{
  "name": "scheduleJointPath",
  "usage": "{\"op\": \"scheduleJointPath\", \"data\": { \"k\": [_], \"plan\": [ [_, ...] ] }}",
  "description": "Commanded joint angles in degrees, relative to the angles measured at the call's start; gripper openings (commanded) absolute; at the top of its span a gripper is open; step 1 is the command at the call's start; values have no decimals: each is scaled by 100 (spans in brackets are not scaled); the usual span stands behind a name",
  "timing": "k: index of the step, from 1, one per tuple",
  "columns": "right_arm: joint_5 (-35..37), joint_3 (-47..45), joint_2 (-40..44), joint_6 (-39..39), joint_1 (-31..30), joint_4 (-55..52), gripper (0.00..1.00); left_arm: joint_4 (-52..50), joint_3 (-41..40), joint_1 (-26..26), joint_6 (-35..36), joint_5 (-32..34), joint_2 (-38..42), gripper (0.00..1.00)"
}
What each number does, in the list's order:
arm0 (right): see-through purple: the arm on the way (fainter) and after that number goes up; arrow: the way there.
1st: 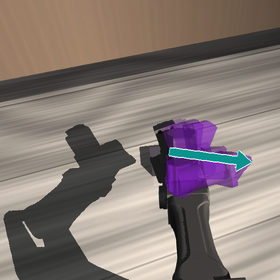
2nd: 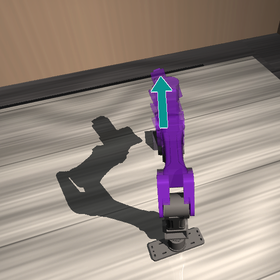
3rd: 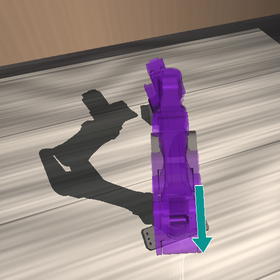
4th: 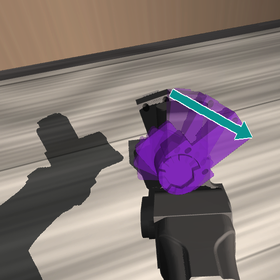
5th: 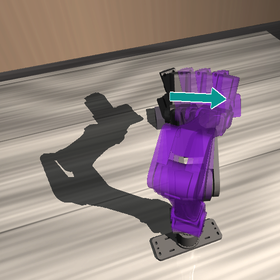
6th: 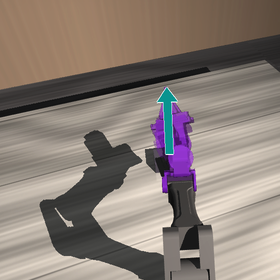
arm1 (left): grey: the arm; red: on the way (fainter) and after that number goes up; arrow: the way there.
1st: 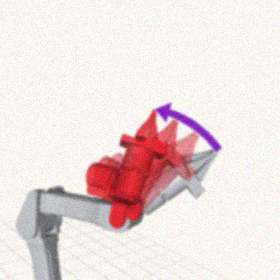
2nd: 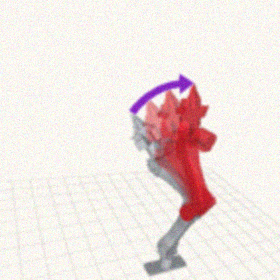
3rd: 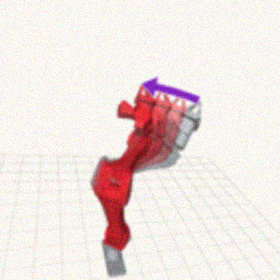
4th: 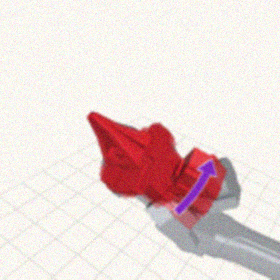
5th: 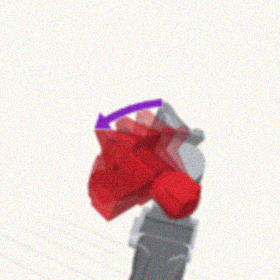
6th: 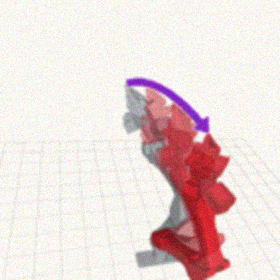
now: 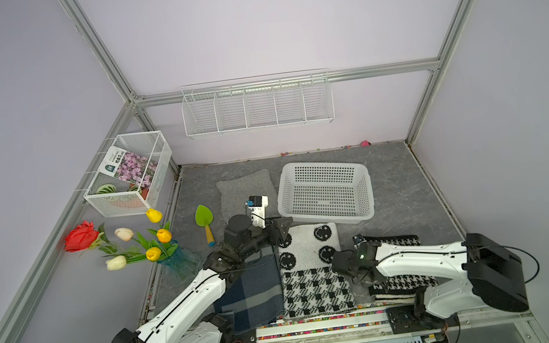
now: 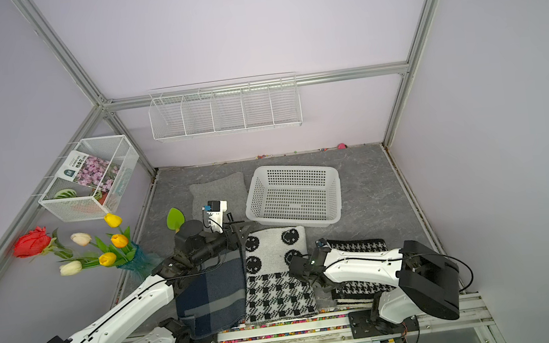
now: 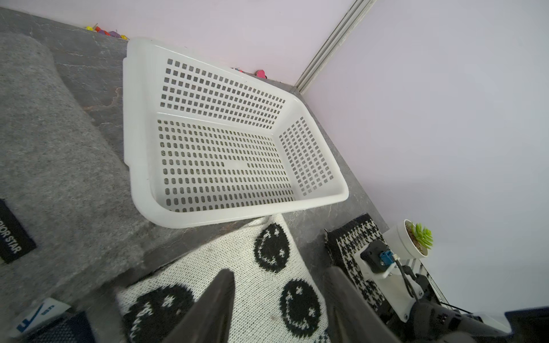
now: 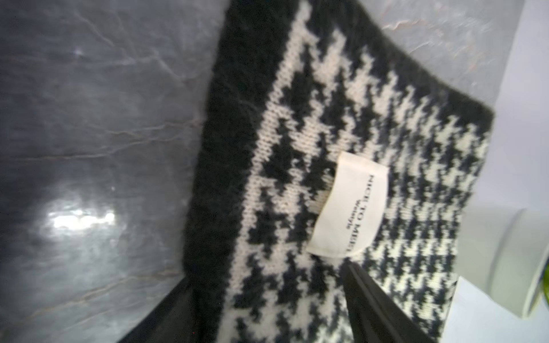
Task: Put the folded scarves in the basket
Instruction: Adjust the scarf at the center of the board, then pick up the scarf at the center of the board.
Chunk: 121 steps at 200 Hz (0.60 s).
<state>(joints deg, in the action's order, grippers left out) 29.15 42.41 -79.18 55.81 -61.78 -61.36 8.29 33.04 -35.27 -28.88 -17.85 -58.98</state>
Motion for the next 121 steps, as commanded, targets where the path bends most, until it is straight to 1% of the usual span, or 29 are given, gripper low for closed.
{"op": "scheduleJointPath", "data": {
  "k": [1, 11, 31, 53, 64, 77, 99, 121],
  "plan": [
    [461, 92, 596, 108, -151, -149, 78, -38, -139, -24, -21, 95, 24, 54],
    [484, 83, 872, 104, -333, 28, 78, -51, -157, -24, -4, 127, -18, 54],
    [262, 12, 1278, 74, -686, 501, 78, -61, -166, -24, 32, 183, -31, 54],
    [-358, -236, 1475, -55, -968, 1299, 78, -104, -151, -24, 75, 253, -9, 54],
    [-545, -357, 1531, -78, -1132, 1643, 78, -102, -159, -24, 77, 259, -6, 54],
    [-704, -464, 1590, -44, -1204, 1924, 78, -83, -150, -24, 76, 230, -42, 54],
    [-1192, -853, 1803, -7, -1284, 2766, 78, -74, -146, -25, 67, 206, -83, 54],
    [-1323, -1144, 1912, -42, -1385, 3287, 78, -73, -145, -24, 67, 205, -81, 54]
  ]
}}
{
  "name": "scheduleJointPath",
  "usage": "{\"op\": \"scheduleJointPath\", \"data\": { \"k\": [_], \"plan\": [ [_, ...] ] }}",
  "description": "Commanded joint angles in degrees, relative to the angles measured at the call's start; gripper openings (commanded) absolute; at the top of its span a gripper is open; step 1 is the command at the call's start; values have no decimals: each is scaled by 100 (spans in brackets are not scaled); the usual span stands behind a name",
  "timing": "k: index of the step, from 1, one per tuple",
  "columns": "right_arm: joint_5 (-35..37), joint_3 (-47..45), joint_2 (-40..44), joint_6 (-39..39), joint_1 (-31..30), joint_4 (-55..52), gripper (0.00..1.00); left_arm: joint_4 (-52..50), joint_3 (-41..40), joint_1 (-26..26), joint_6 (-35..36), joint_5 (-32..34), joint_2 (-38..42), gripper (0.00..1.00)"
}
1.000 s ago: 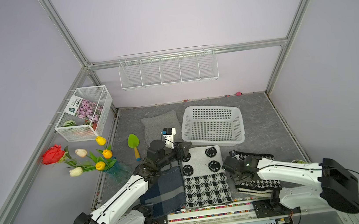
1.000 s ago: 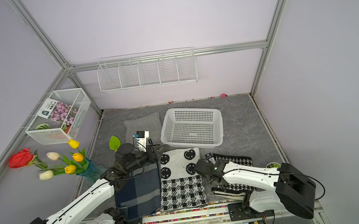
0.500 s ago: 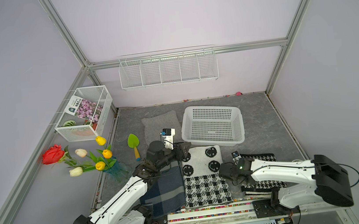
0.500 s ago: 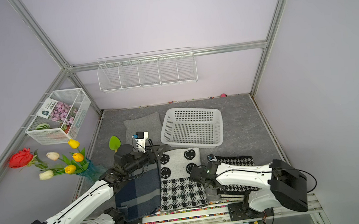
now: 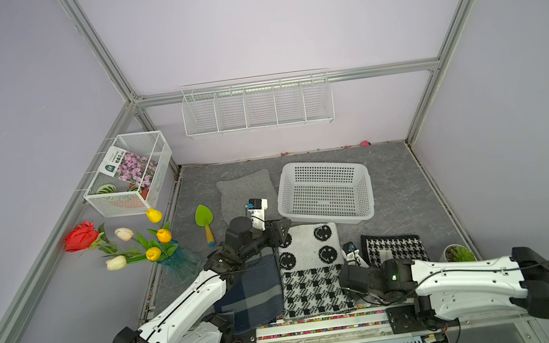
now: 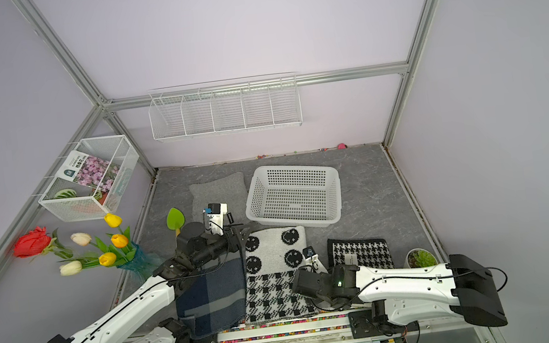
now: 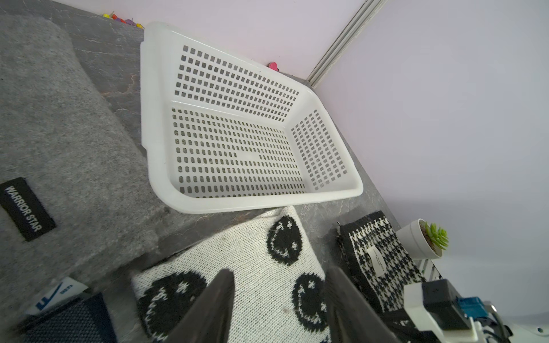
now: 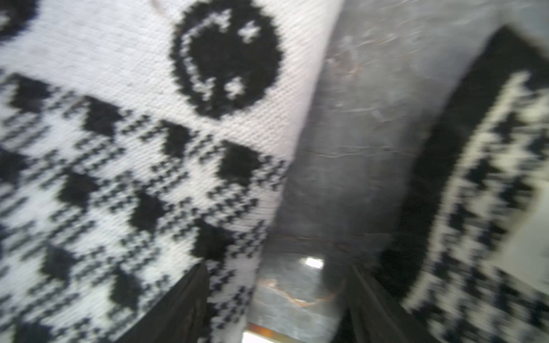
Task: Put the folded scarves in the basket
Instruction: Pick up the scarf at the center of the board.
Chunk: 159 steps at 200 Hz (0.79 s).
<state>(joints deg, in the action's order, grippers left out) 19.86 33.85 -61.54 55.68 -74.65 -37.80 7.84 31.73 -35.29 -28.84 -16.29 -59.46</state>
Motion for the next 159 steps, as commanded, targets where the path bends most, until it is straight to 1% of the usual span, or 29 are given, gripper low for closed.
{"op": "scheduleJointPath", "data": {
  "k": [1, 37, 52, 61, 75, 79, 93, 116, 127, 132, 136, 146, 159],
  "plan": [
    [-399, -298, 141, -21, -100, 945, 79, -27, -16, -22, 63, 49, -31, 54],
    [-786, -513, -260, 47, -145, 1313, 79, -37, -11, -22, 65, 47, -24, 54],
    [-839, -521, -444, 18, -146, 1204, 74, -28, -8, -22, 72, 43, -51, 54],
    [-705, -428, -539, 68, -146, 878, 68, -28, -5, -22, 80, 18, -73, 54],
    [-279, -85, -678, 104, -151, 34, 59, -28, 1, -22, 63, 12, -87, 54],
    [-87, 45, -730, 197, -146, -284, 58, -28, 4, -22, 54, 11, -89, 54],
    [284, 382, -873, 44, 19, -1017, 56, -61, 4, -22, -2, 49, -105, 53],
    [453, 790, -1238, -499, 545, -1606, 57, -89, 1, -22, -47, 113, -219, 53],
    [540, 888, -1401, -859, 767, -1703, 59, -56, -21, -22, -41, 152, -341, 53],
    [639, 933, -1456, -999, 850, -1771, 62, -46, -22, -22, -45, 153, -419, 53],
    [728, 973, -1488, -973, 954, -1853, 64, -45, -18, -22, -43, 146, -479, 53],
    [636, 992, -1469, -1256, 1132, -1626, 63, 4, -22, -22, -51, 86, -632, 53],
    [801, 1170, -1492, -1350, 1158, -1621, 63, 51, -43, -22, -44, 22, -781, 52]
  ]
}}
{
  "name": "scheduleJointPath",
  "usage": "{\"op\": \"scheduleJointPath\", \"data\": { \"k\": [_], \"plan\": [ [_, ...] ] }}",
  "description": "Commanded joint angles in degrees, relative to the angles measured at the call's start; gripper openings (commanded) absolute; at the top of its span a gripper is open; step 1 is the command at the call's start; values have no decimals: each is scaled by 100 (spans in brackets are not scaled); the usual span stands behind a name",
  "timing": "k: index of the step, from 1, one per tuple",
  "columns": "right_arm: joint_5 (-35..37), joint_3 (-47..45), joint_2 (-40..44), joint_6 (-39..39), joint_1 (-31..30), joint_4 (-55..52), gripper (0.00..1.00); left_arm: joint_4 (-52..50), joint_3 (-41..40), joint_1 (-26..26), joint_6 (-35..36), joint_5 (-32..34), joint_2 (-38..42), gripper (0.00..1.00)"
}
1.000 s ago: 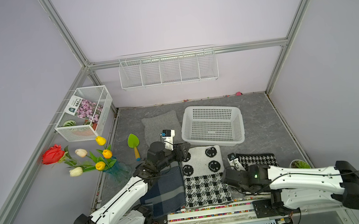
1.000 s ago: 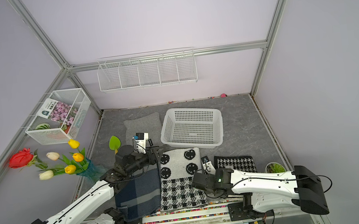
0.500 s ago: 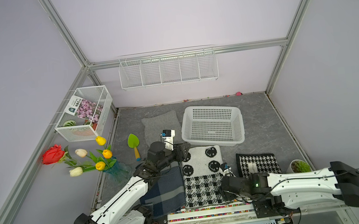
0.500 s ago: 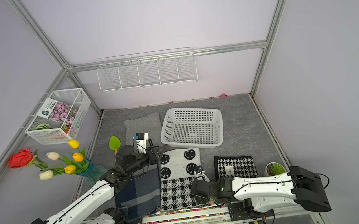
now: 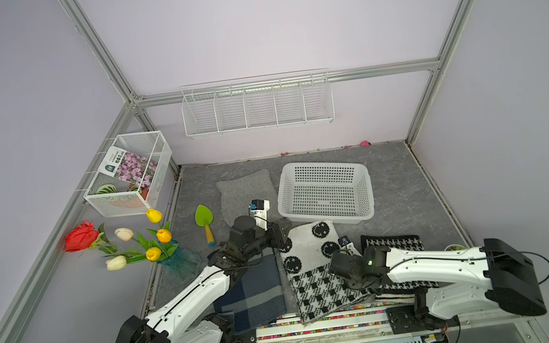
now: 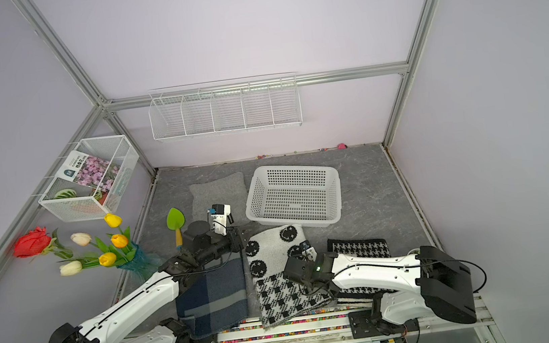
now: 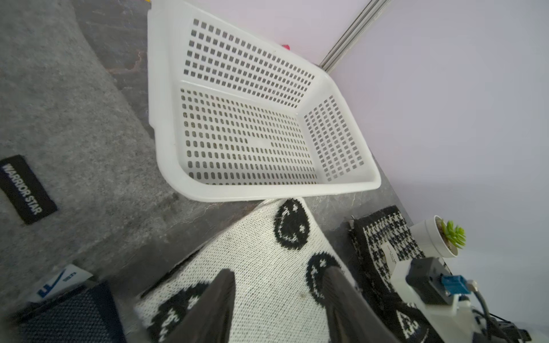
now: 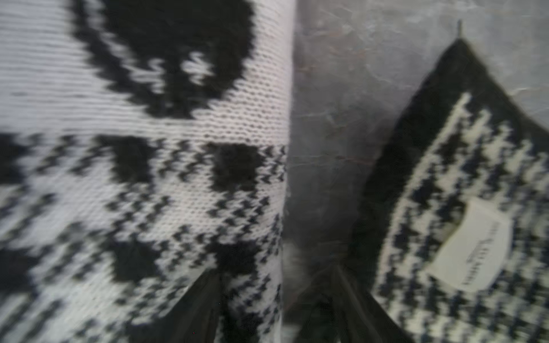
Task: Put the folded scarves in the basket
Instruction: Pick up the scarf at the center of the board.
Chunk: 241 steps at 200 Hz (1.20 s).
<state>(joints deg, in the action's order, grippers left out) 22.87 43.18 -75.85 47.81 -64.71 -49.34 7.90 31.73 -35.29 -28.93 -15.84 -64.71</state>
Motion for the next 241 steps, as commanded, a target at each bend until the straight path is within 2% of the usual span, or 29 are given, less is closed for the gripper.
{"op": "scheduleJointPath", "data": {
  "k": [1, 33, 59, 74, 91, 100, 114, 142, 183, 211, 241],
  "plan": [
    [517, 258, -65, -558, 166, -482, 63, 49, -43, -22, -43, -25, -268, 52],
    [495, 807, 159, -465, -152, -516, 63, 11, -170, -22, 108, 162, -222, 49],
    [287, 1194, 5, -645, -446, 14, 68, 1, -233, -22, 162, 234, -272, 47],
    [222, 1422, -419, -827, -451, 573, 69, 1, -234, -22, 174, 258, -378, 47],
    [626, 1788, -1094, -873, -430, 946, 69, -95, -247, -22, 125, 441, -344, 47],
    [840, 1913, -1453, -1036, -375, 1228, 67, -219, -227, -16, 72, 647, -272, 47],
    [792, 2199, -2016, -1446, -271, 1722, 65, -329, -227, -13, 121, 831, -164, 47],
    [894, 2996, -2940, -1896, -54, 2026, 60, -376, -304, -13, -7, 1038, -101, 47],
    [142, 2774, -3404, -2138, 391, 2914, 57, -500, -280, 72, 21, 1277, -224, 47],
    [-444, 2615, -3600, -2366, 215, 3042, 57, -543, -245, 92, 37, 1282, -286, 47],
    [-1067, 1949, -3336, -2421, -105, 3384, 58, -497, -237, 102, 67, 1078, -514, 48]
  ]
}}
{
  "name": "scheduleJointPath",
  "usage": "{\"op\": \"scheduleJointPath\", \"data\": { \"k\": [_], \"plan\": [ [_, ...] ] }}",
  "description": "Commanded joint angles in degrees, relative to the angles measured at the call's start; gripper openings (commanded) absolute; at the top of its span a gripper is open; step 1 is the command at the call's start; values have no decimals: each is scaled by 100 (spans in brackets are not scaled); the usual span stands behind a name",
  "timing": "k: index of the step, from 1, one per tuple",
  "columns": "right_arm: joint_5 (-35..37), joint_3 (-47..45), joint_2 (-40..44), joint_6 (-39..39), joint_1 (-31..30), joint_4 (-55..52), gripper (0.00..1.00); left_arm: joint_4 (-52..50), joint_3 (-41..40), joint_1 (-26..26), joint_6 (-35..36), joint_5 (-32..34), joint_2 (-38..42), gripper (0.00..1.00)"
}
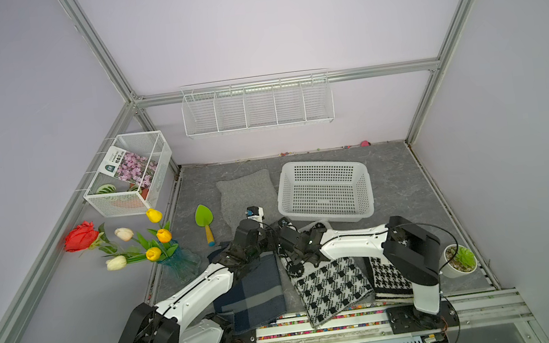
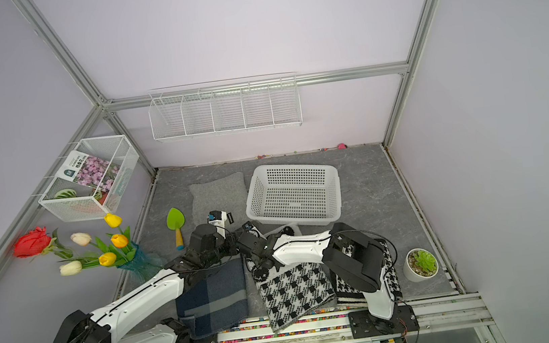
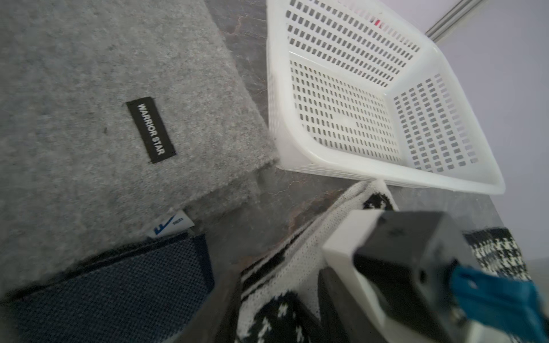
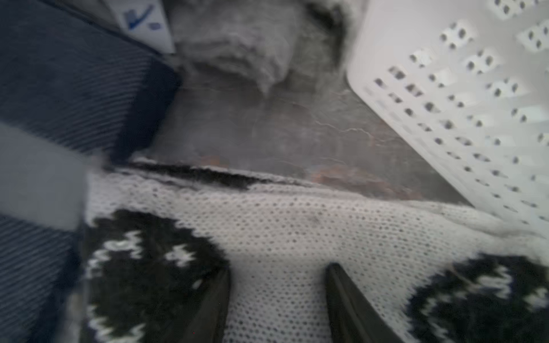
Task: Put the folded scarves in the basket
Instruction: Pick up the scarf at the center of the board.
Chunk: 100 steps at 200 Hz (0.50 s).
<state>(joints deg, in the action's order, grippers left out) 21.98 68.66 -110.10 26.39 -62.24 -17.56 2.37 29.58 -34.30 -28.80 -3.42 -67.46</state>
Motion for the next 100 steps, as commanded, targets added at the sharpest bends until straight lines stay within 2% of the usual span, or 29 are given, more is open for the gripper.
{"op": "scheduleJointPath", "data": {
  "k": [1, 32, 53, 75, 100],
  "plan": [
    [-986, -639, 109, -286, -364, 230, 58, 59, -23, 7, 52, -183, -262, 48],
    [-1343, -1767, 1048, -321, -490, 1132, 56, 216, 55, 3, 22, -892, -836, 48],
    [-1878, -1995, 1373, -544, -499, 1289, 53, 527, 86, 3, 156, -1238, -1064, 52],
    [-1370, -2107, 1746, -276, -500, 1107, 60, 525, 264, 3, 328, -1588, -1447, 54],
    [-1178, -2490, 2498, -134, -498, 1209, 67, 943, 211, 2, 173, -2026, -1698, 55]
  ]
}}
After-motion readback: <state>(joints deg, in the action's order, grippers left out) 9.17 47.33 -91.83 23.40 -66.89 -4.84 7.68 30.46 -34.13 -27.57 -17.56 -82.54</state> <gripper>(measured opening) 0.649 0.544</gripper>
